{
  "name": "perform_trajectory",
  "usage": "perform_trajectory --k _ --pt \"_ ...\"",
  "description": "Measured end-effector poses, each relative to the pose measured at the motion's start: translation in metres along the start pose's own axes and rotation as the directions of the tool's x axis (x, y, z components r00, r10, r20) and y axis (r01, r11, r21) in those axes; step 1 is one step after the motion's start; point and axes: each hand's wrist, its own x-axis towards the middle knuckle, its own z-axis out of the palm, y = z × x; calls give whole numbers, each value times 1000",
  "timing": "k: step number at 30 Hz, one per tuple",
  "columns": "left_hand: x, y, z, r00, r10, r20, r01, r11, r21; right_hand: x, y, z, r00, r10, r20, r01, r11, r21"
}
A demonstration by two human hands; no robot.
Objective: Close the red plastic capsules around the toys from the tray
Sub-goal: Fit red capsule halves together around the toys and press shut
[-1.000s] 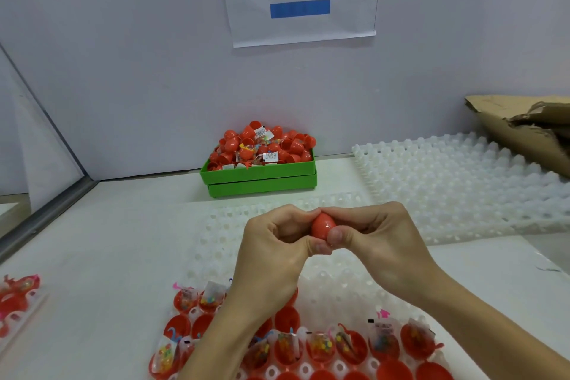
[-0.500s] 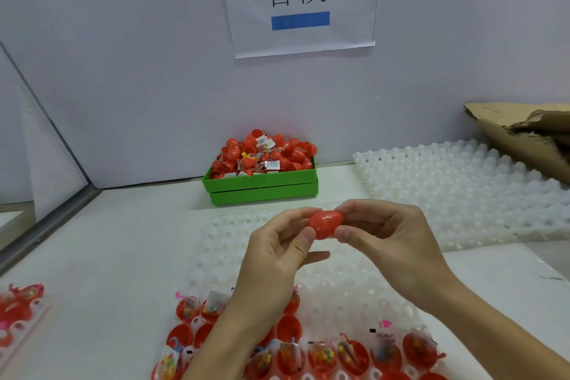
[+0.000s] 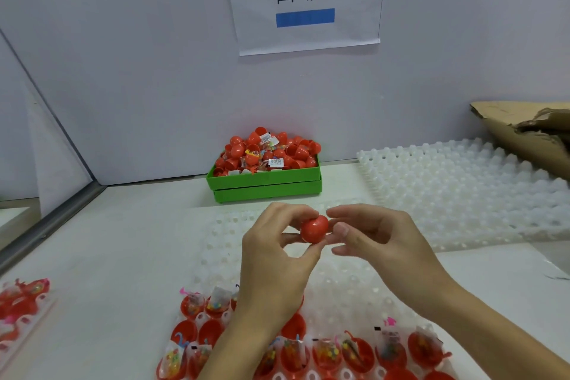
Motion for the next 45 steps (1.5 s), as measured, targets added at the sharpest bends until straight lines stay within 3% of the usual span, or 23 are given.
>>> perform_trajectory --k 3,8,10,13,17,21,24,27,29,31,35,41,45 --pt "0 -1 0 992 130 3 -129 975 179 -1 1 3 999 42 29 -40 997 -59" --pt "-2 0 1 978 202 59 -211 941 265 -1 3 4 1000 18 20 -16 996 -92" --pt "-2 2 0 985 160 70 -171 963 207 0 4 4 998 47 32 -48 999 5" --pt "-1 6 -1 996 12 83 -14 1000 25 0 1 6 963 210 169 -259 893 368" --pt "0 10 -1 984 -132 119 150 976 -161 -2 -2 8 903 261 342 -411 761 502" --pt "0 6 -1 995 -67 80 67 998 0 0 -2 6 920 314 235 -386 829 405" --pt "0 3 -3 995 10 98 -24 989 143 1 -2 2 963 250 97 -264 949 174" --pt "-2 0 -2 987 41 154 -73 975 209 -1 0 2 981 182 67 -182 983 -2" --pt "-3 0 -2 991 14 132 -39 982 185 -1 1 3 983 182 29 -183 983 28" --pt "-3 -1 -2 993 -61 97 53 995 79 0 3 4 972 234 2 -230 955 190" --pt "-3 0 -1 988 -95 124 104 992 -70 1 -2 5 938 334 92 -343 855 388" --pt "-1 1 0 978 -129 164 146 984 -99 1 -4 4 918 365 153 -396 852 342" --pt "0 1 -2 979 -147 137 156 986 -54 1 -3 2 953 291 86 -303 909 286"
